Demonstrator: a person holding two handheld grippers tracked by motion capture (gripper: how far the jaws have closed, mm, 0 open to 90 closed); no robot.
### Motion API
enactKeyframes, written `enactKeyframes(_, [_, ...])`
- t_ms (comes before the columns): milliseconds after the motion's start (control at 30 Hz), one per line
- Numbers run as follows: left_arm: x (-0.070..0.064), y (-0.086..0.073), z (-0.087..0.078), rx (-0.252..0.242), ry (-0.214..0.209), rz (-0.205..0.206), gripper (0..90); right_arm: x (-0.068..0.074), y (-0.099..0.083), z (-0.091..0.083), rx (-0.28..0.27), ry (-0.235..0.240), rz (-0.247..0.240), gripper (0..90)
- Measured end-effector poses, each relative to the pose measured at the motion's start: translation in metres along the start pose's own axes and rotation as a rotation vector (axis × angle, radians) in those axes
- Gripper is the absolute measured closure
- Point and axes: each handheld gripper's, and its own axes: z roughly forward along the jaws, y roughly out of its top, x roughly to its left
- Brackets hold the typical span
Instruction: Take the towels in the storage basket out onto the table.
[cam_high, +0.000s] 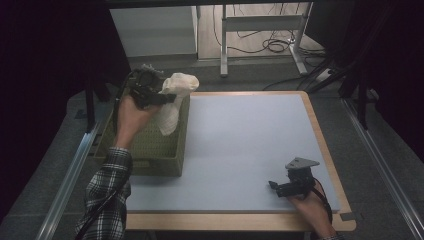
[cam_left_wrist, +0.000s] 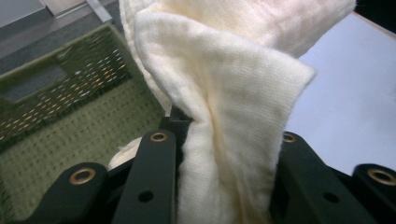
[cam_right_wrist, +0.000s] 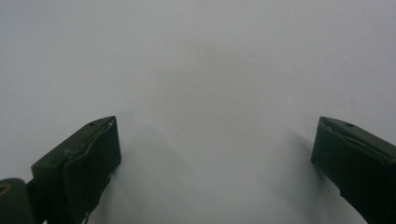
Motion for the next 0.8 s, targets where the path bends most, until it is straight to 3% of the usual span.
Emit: enactKeyframes(800, [-0.052,0.036,0.049,-0.007,-0.1,0.069,72.0,0.0,0.0,0.0,0.001,0.002,0.003,1.4])
